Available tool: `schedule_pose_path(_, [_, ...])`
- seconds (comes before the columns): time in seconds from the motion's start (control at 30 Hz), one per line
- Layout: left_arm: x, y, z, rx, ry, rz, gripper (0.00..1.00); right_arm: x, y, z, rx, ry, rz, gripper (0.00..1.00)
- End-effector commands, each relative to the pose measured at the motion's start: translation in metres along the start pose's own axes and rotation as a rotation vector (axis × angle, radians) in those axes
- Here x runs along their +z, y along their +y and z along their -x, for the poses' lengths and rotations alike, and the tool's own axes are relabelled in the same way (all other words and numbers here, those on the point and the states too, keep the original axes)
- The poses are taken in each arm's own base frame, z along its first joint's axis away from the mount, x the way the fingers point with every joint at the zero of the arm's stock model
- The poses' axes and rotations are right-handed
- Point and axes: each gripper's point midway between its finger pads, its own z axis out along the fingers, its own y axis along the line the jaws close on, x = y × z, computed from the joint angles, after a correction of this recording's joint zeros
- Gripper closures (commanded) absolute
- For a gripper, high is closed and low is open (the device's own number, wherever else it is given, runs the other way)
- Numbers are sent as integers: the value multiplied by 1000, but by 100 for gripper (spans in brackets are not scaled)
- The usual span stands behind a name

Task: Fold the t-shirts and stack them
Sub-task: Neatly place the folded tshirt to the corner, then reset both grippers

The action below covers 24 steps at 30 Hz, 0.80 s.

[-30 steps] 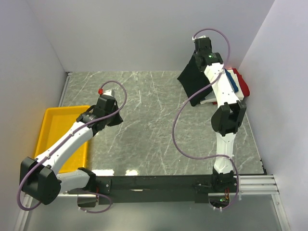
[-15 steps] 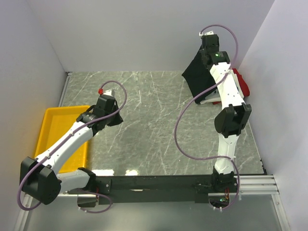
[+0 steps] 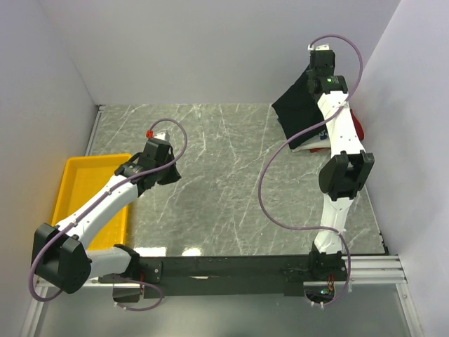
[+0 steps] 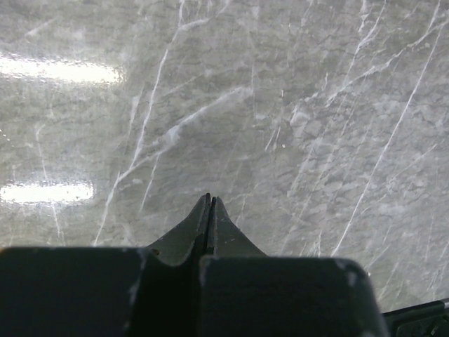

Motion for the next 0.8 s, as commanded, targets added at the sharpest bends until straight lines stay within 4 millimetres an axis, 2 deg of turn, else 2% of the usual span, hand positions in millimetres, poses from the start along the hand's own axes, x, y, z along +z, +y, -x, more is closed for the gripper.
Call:
schedule_pose_path(0.0, [3,-5,2,11,-8,-36,99,17,-19,6,72,-30,-84,98])
schedule_pose_path(0.03, [4,-6,2,11,-5,-40,100,28,-23,-2,89,-7,-114,80])
schedule_pose_path(0.17, [4,-8,1,8,-4,-49,99,43,-23,-13,124,28,-129,26])
schedule_pose_path(0.27, [4,-9,2,1,-8,-51,99,41,-19,-10,164,25,-105,19])
schedule_pose_path(0.4, [3,-10,5,-10,-17,-54,100,30,-8,0,251,-7,-22,18])
schedule_pose_path(0.53, [2,-12,9,-26,-31,-53,99,17,3,1,314,-8,64,18])
schedule_pose_path(0.6, [1,-13,13,-38,-46,-55,99,7,12,-1,370,0,115,18])
schedule_pose_path(0.63, [1,-14,14,-42,-48,-55,99,-6,15,6,395,-25,164,18])
schedule_pose_path(0.67, [-1,-15,17,-50,-57,-58,99,-6,24,-7,402,6,183,18])
schedule_pose_path(0.7, [-1,-15,18,-54,-62,-54,99,-14,32,-6,431,5,215,18])
schedule_pose_path(0.73, [-1,-15,19,-55,-64,-54,99,-32,31,5,465,-39,253,17])
schedule_pose_path(0.77, [-3,-17,22,-62,-72,-59,99,-33,44,-11,476,-2,278,18])
